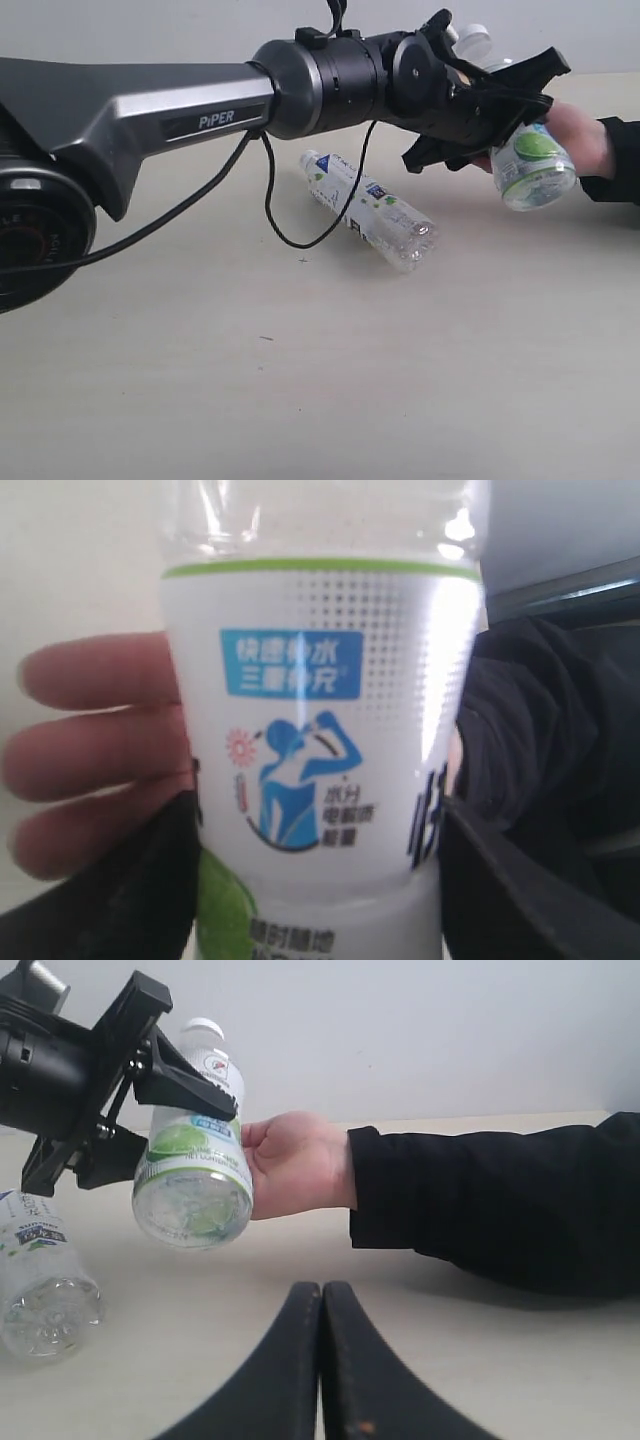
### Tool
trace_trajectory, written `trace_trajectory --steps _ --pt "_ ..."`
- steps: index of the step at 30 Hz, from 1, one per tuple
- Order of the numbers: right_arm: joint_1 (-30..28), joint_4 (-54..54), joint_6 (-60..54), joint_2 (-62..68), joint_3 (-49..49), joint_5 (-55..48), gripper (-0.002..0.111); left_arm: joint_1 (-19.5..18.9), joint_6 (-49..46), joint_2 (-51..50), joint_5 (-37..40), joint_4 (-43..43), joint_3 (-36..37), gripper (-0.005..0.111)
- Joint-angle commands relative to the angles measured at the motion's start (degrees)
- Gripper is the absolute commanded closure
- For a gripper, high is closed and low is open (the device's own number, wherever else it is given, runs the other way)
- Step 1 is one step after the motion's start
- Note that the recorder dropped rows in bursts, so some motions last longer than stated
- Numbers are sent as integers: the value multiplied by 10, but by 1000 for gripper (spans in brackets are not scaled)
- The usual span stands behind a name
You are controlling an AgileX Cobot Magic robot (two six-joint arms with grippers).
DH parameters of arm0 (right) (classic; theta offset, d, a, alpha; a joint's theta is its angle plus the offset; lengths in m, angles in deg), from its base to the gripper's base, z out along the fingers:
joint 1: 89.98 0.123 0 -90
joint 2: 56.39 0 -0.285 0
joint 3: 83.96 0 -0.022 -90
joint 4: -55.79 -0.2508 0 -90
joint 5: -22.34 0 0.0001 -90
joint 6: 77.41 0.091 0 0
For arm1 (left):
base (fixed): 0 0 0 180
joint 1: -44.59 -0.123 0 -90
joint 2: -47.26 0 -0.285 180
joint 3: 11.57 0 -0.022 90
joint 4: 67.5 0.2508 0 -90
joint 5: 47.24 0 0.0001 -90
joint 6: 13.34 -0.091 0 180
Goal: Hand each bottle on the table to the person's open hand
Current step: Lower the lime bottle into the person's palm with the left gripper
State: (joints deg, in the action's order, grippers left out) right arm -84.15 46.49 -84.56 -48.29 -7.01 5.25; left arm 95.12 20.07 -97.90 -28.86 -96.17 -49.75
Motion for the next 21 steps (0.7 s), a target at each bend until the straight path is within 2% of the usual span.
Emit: trace_trajectory --steps 1,8,10,13,18,21 --pt "-4 -2 -2 -3 3 5 108 -3 -20 -8 -16 -8 -5 107" --pt "-4 -2 -2 -3 3 5 108 -3 -43 -8 -16 -36 -5 106" --pt "-4 -2 -2 -3 3 5 108 -3 -43 -8 -16 -41 -5 101" --pt "-4 -2 -2 -3 3 5 108 -5 -43 -10 -16 -56 -5 87" --pt "-4 -2 -2 -3 3 5 108 -5 -45 -11 -19 -61 -5 53" --pt "-4 -2 -2 -3 3 5 108 -6 -46 -11 -20 -61 -5 43"
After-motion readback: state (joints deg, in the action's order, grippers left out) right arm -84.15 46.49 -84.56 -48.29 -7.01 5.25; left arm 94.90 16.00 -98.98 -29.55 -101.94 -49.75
